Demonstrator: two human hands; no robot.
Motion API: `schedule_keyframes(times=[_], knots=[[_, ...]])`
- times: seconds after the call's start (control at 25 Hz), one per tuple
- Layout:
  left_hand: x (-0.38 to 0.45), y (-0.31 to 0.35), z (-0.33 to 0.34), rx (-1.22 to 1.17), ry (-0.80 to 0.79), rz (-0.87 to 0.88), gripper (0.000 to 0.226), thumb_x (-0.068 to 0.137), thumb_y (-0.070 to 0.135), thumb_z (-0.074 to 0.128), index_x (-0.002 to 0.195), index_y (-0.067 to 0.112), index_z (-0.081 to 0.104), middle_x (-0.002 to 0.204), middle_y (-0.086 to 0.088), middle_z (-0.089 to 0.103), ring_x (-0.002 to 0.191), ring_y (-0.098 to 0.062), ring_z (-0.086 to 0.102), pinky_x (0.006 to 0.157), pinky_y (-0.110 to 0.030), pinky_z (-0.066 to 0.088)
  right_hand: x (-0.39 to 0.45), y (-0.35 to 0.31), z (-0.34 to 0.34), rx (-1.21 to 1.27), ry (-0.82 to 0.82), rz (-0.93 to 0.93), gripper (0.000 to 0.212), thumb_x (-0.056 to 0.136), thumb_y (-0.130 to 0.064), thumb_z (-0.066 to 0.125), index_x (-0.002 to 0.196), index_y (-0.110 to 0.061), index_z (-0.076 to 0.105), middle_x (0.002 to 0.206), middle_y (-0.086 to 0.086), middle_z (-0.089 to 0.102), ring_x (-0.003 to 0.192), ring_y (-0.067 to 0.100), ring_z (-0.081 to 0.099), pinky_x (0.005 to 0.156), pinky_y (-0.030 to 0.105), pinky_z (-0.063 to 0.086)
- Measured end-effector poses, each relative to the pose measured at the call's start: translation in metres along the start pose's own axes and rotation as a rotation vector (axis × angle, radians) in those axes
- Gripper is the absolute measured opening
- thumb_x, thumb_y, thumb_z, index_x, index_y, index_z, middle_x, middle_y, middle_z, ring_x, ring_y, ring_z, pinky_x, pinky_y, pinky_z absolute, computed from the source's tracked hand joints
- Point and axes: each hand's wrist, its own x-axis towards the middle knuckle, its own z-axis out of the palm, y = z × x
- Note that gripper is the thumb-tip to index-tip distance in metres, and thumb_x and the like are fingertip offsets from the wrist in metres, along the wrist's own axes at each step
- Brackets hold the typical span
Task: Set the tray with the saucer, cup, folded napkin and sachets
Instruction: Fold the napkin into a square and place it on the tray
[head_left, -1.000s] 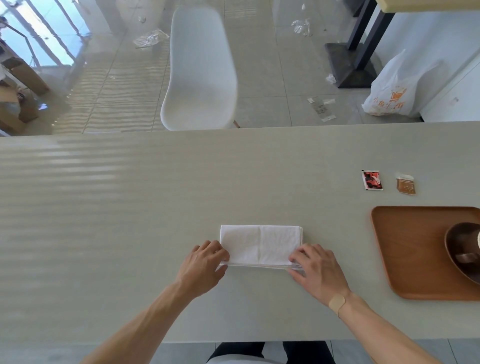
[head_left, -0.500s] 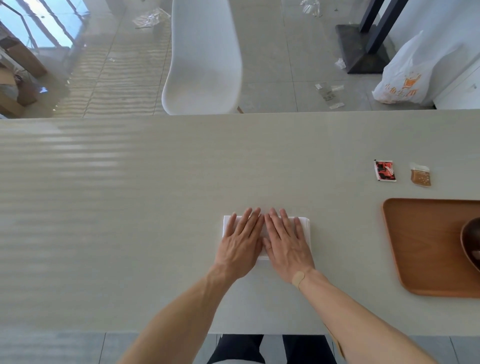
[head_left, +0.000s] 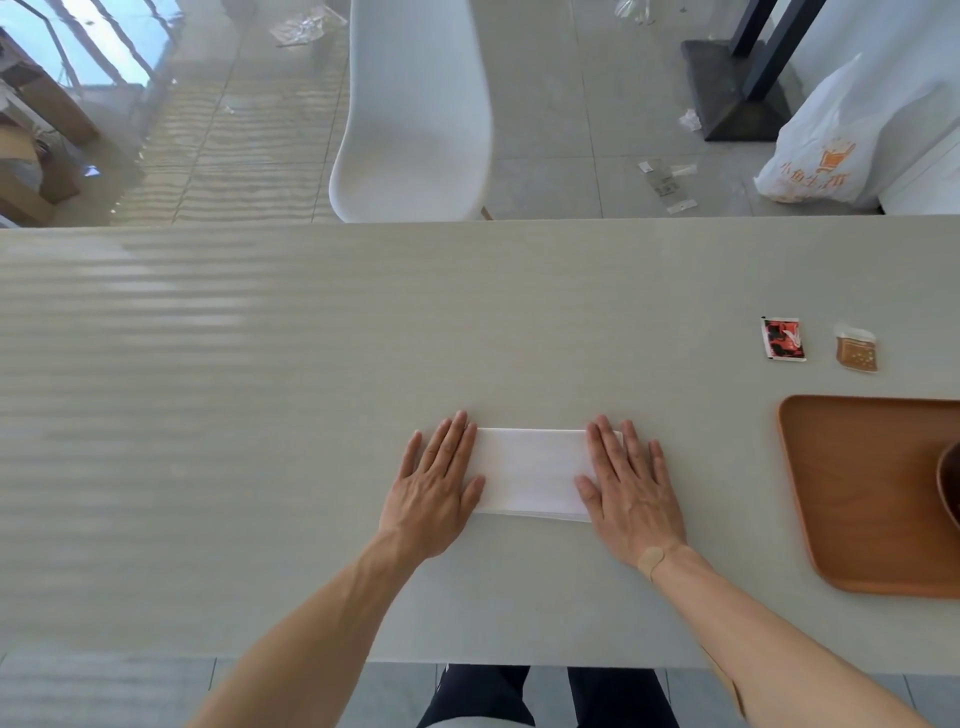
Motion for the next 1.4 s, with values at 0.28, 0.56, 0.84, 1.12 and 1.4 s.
schedule_keyframes(times=[0.28, 0.56, 0.84, 1.12, 1.4], knots=[[0.000, 0.025, -0.014, -0.096, 0.120, 0.084, 0.059, 0.103, 0.039, 0.024, 0.155, 0.012, 0.015, 0.164, -0.004, 0.009, 0.151, -0.021, 0.006, 0.122, -0.046, 0.004, -0.008, -0.025, -0.012, 0.074, 0.097, -0.152, 0.060, 0.099, -0.039, 0.020, 0.153, -0.012, 0.017, 0.161, 0.002, 0.011, 0.149, 0.026, 0.009, 0.119, 0.050, 0.007], [0.008, 0.078, -0.003, -0.132, 0.038, 0.038, 0.055, 0.103, 0.036, 0.023, 0.152, 0.011, 0.027, 0.162, -0.005, 0.018, 0.149, -0.021, 0.013, 0.119, -0.045, 0.022, -0.011, -0.045, 0.005, 0.020, 0.039, -0.116, 0.060, 0.099, -0.040, 0.014, 0.153, -0.013, 0.013, 0.162, 0.002, 0.011, 0.149, 0.024, 0.005, 0.120, 0.048, 0.009], [-0.006, 0.024, -0.001, -0.039, 0.005, -0.001, 0.062, 0.102, 0.044, 0.018, 0.155, 0.013, 0.011, 0.164, -0.002, 0.005, 0.150, -0.018, 0.005, 0.121, -0.042, 0.007, -0.018, -0.003, 0.003, 0.007, 0.045, -0.007, 0.066, 0.097, -0.048, 0.013, 0.153, -0.013, 0.011, 0.162, 0.001, 0.010, 0.150, 0.018, 0.007, 0.119, 0.048, 0.010], [-0.012, 0.010, -0.008, -0.032, -0.048, -0.008, 0.063, 0.101, 0.044, 0.012, 0.155, 0.014, 0.005, 0.164, 0.000, -0.001, 0.151, -0.017, 0.000, 0.122, -0.045, 0.003, -0.018, 0.001, 0.002, 0.070, -0.019, -0.029, 0.068, 0.094, -0.051, 0.003, 0.152, -0.019, -0.007, 0.161, -0.005, -0.012, 0.148, 0.015, -0.013, 0.121, 0.046, -0.001], [0.027, 0.008, -0.047, -0.165, -0.124, -0.130, 0.093, 0.077, 0.051, 0.064, 0.153, 0.024, 0.017, 0.148, -0.002, 0.036, 0.130, -0.027, 0.036, 0.110, -0.044, 0.025, -0.015, 0.027, -0.005, 0.133, -0.064, 0.019, 0.069, 0.098, -0.051, 0.022, 0.151, -0.026, -0.014, 0.160, -0.006, -0.017, 0.149, 0.017, -0.011, 0.122, 0.038, 0.000]])
